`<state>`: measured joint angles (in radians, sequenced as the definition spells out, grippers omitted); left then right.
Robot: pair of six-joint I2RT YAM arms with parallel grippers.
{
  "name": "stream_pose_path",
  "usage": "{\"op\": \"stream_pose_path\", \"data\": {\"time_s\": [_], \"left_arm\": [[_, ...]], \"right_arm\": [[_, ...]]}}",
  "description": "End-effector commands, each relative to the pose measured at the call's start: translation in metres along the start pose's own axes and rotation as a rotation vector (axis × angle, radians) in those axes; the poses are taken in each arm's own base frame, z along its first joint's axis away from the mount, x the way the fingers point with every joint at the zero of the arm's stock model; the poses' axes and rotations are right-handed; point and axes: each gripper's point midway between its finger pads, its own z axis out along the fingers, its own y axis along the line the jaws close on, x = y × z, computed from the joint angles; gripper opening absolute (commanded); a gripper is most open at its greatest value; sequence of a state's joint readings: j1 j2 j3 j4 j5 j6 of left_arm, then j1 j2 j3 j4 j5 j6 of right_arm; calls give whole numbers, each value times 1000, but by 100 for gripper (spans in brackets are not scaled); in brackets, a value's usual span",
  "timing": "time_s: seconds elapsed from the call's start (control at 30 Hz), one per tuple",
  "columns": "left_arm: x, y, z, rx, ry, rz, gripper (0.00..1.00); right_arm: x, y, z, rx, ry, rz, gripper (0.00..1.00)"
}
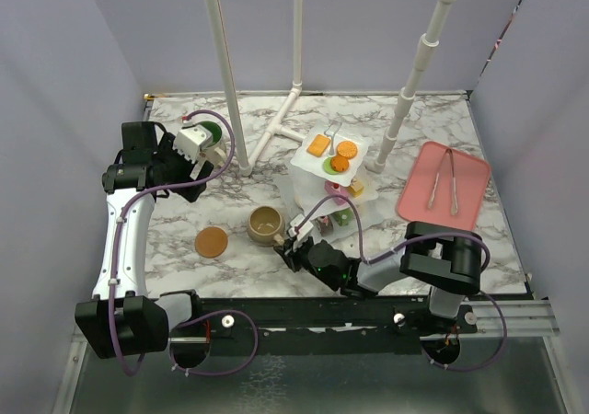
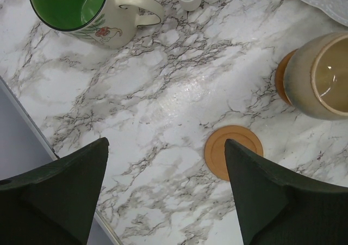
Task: Serve the afternoon tea
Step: Place the cup on the coaster.
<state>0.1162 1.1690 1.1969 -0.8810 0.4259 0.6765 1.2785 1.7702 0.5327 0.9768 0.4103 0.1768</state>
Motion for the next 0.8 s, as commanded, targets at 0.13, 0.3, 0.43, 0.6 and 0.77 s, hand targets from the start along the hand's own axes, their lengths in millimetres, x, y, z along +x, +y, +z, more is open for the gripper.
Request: {"op": "stream_pose_path", "data": {"time_s": [0.13, 0.3, 0.43, 0.6, 0.77], "left_arm": [[-6, 2, -4, -1, -7, 21, 89], [-3, 2, -3, -2, -1, 25, 89], [-2, 4, -2, -6, 5, 28, 90], [0, 4, -2, -3, 14, 35, 91], [4, 2, 0, 5, 25, 38, 91]], "right_arm": [[21, -50, 25, 160, 67, 18, 0], [13, -69, 47, 203, 56, 16, 1], [6, -90, 63, 252, 46, 29, 1], [-4, -104, 72, 283, 25, 27, 0], [6, -102, 62, 259, 27, 43, 8]]}}
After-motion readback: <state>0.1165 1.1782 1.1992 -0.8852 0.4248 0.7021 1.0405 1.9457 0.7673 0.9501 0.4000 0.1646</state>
